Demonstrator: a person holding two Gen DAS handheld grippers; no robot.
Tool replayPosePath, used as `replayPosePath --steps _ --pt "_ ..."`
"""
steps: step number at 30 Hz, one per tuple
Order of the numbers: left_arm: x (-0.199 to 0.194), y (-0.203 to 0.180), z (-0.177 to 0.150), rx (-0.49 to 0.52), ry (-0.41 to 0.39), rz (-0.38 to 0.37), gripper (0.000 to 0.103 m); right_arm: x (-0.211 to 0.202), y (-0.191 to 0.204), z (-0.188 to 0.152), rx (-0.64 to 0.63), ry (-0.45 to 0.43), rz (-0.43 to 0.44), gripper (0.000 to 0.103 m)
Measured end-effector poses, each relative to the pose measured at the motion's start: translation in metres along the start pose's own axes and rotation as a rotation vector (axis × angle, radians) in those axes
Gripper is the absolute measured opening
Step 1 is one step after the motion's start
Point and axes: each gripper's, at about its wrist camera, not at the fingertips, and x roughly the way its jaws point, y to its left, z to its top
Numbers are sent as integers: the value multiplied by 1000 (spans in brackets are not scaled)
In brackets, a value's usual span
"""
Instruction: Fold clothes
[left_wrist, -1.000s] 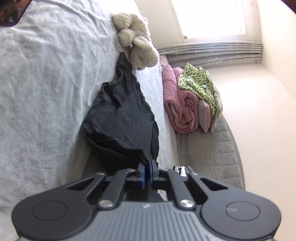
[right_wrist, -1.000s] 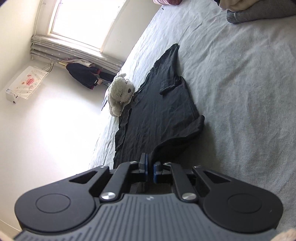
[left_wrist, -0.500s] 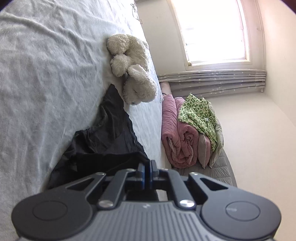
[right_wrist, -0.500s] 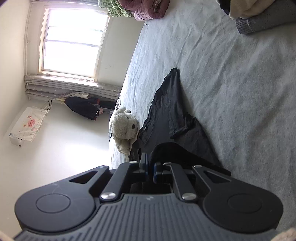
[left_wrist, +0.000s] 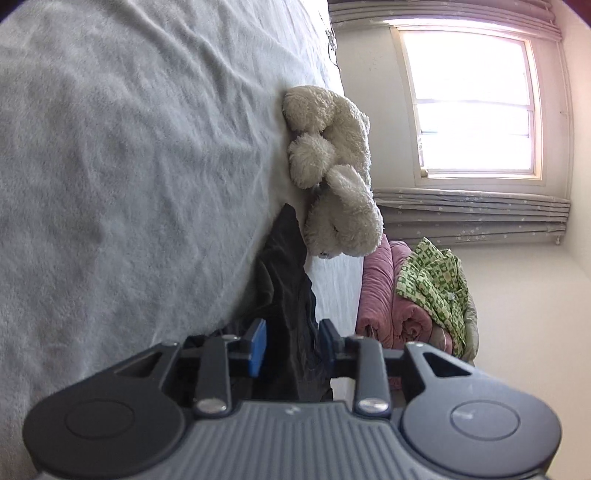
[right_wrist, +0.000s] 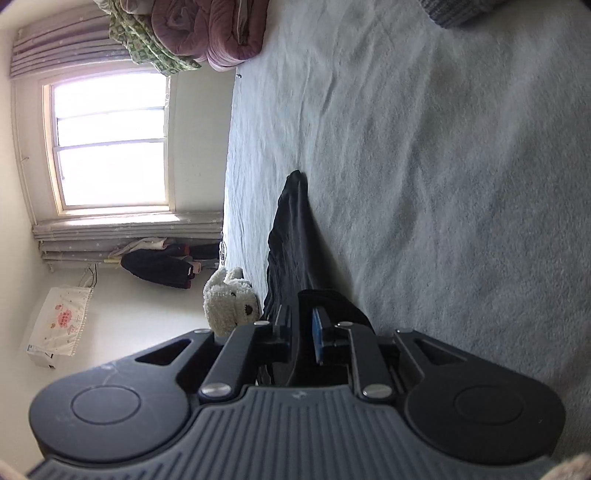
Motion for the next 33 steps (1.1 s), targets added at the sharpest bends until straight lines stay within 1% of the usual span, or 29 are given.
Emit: replayPosePath --steps 1,2,4,6,7,9,11,14,15,16,17,18,19,20,21,23,27,29,30,31,32,33 --pt "-2 -3 0 32 -7 0 40 -3 1 1 -18 -13 -2 30" --pt "-4 -8 -1 86 -16 17 40 -8 6 -1 -69 -27 -18 31" --pt "-7 -23 -6 233 -42 65 40 -11 22 -11 -222 -55 -79 31" --pt "-10 -36 -14 370 -59 82 39 -10 38 -23 -378 -77 -142 31" --pt "-9 -42 -20 442 -58 83 39 -5 47 -33 -469 -80 -170 31" --pt "-5 -54 -31 577 -31 93 39 5 64 -55 -653 -86 -225 31" --pt "3 -64 -48 725 -7 119 36 16 74 -80 -823 -93 -272 31" --pt "21 -68 -71 918 -5 212 29 39 79 -119 -1086 -104 -348 31" --pt "26 -66 -76 965 -23 249 24 46 78 -131 -1161 -112 -376 31" --pt "31 -64 -79 1009 -46 286 21 52 76 -138 -1211 -122 -396 31" --pt "35 -60 -79 1030 -71 316 21 57 74 -143 -1256 -133 -415 31" --pt "39 -54 -76 1038 -84 348 19 65 70 -139 -1276 -140 -445 31" --pt "42 -48 -73 1045 -96 381 8 73 64 -133 -1291 -147 -477 30" --pt "45 -39 -70 1050 -102 401 3 73 62 -128 -1273 -148 -479 22" --pt "45 -32 -67 1041 -103 385 3 72 61 -124 -1250 -148 -476 19" --pt "43 -32 -61 1005 -92 370 3 69 58 -115 -1203 -148 -471 19" --pt "39 -34 -62 1000 -95 371 3 63 52 -98 -1110 -147 -460 19" --pt "33 -37 -60 950 -82 375 3 60 49 -90 -1063 -147 -454 20" --pt "31 -40 -59 915 -68 374 3 58 47 -85 -1040 -146 -451 24" --pt "30 -43 -57 879 -53 373 6 54 51 -87 -1019 -139 -451 27" --pt "27 -46 -56 847 -40 376 9 50 55 -89 -998 -130 -450 34" --pt "24 -50 -55 816 -28 380 17 47 59 -89 -977 -124 -451 38"
